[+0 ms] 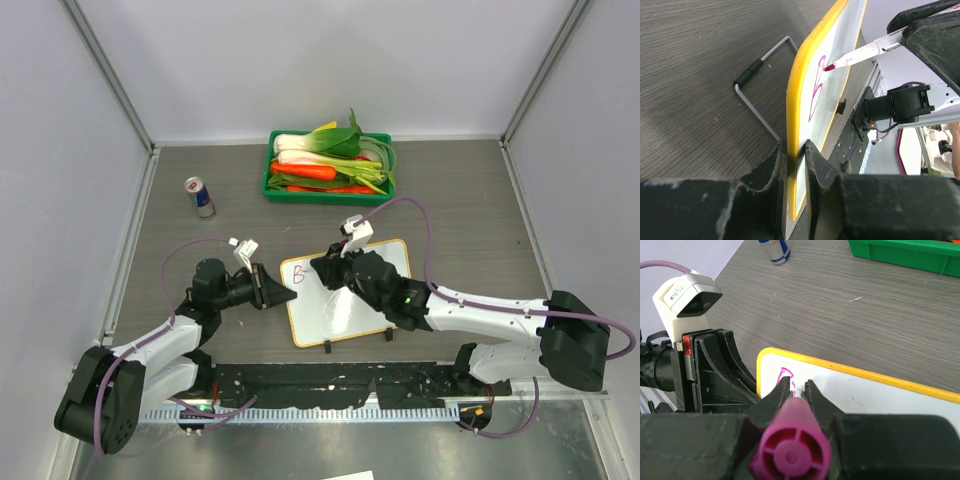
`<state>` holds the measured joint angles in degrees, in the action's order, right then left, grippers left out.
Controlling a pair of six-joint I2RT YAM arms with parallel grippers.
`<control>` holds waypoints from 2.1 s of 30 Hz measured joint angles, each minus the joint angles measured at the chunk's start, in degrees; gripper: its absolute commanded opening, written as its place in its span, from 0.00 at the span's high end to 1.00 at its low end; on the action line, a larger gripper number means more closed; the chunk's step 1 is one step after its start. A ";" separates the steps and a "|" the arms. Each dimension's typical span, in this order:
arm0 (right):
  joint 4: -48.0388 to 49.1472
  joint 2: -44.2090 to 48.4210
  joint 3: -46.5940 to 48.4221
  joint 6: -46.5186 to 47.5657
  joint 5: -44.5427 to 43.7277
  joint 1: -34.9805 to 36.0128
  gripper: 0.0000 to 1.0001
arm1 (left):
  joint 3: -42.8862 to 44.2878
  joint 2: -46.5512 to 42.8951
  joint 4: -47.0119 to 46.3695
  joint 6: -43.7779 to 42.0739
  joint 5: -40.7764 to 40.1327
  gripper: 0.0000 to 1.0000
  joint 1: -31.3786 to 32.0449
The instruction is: Write a sentence on the whiteboard
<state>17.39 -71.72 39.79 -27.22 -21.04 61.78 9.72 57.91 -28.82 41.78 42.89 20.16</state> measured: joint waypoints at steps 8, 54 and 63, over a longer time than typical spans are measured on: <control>-1.05 0.76 -0.37 -0.11 -0.33 0.02 0.99 | 0.00 0.00 0.02 0.00 -0.02 1.00 0.00; -0.22 0.98 -1.44 -1.64 -2.34 0.37 0.99 | 0.00 0.46 -0.09 0.04 -0.26 1.00 0.00; -0.74 2.14 -1.57 -1.62 -5.01 0.35 0.99 | 0.00 0.46 -0.11 0.07 -0.20 1.00 0.00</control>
<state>16.64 -69.58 38.22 -28.84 -26.04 62.13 9.72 58.37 -28.93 41.85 42.70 20.16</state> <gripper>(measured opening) 0.207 0.189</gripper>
